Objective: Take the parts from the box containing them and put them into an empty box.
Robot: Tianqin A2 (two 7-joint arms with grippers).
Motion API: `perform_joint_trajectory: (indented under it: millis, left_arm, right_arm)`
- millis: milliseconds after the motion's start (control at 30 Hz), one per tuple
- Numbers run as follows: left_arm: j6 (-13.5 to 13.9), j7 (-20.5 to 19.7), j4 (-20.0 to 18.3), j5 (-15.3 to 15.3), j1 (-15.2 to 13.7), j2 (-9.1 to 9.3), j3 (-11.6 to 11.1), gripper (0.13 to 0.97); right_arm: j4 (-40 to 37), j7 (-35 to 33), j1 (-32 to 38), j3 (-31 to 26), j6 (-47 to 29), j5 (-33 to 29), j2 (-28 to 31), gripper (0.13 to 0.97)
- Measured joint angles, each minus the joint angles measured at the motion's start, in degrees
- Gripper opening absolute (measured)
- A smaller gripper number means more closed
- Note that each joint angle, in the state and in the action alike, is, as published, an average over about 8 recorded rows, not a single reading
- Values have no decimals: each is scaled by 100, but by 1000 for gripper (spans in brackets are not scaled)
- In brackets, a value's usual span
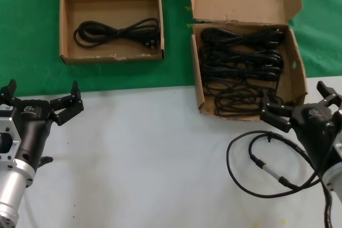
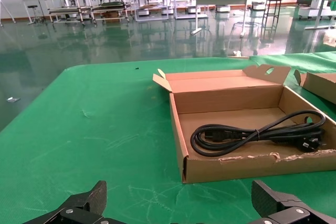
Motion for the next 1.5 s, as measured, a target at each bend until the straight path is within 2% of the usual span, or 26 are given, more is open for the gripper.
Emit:
perform_joint_trajectory:
  millis: [1500]
  left_arm:
    - [0, 0, 0, 0, 0, 0, 0, 966]
  right_arm:
    - [0, 0, 0, 0, 0, 0, 0, 966]
